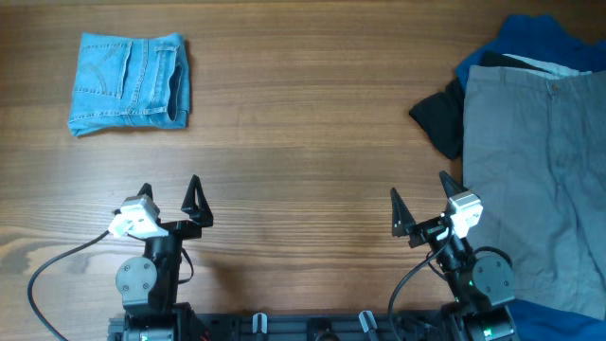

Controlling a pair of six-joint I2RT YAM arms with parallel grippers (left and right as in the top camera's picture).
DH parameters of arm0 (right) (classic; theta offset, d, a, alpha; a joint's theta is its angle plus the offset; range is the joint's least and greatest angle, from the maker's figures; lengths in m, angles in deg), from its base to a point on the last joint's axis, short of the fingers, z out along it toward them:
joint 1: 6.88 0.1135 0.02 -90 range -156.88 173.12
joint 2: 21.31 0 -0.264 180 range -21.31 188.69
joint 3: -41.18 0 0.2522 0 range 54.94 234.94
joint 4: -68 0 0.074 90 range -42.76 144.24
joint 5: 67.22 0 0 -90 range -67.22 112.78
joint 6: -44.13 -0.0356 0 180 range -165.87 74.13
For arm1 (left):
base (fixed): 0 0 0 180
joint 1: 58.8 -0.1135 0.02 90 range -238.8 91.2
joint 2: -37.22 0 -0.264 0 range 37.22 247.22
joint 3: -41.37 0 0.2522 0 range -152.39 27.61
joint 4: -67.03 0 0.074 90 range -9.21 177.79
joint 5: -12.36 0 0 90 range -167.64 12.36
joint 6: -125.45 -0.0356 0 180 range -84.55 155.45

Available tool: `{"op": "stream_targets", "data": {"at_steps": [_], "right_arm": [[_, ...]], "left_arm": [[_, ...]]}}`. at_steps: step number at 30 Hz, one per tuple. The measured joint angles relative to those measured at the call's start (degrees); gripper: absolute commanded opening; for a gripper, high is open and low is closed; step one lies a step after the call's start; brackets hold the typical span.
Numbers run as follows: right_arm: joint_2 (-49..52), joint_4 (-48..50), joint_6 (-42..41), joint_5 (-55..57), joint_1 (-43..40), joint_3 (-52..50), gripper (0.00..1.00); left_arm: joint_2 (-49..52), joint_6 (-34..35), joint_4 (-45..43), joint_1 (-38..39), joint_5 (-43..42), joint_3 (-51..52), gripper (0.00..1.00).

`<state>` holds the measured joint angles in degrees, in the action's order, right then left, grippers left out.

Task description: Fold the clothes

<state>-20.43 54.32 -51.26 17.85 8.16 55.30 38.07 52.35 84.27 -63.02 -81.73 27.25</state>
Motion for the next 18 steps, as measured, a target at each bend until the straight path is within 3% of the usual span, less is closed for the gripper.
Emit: {"op": "stream_targets", "data": {"at_steps": [18], "right_arm": [[0.00, 0.00, 0.02, 0.00, 0.00, 0.00, 1.00]], "left_arm": [[0.00, 0.00, 0.00, 0.00, 0.00, 0.00, 1.00]]}}
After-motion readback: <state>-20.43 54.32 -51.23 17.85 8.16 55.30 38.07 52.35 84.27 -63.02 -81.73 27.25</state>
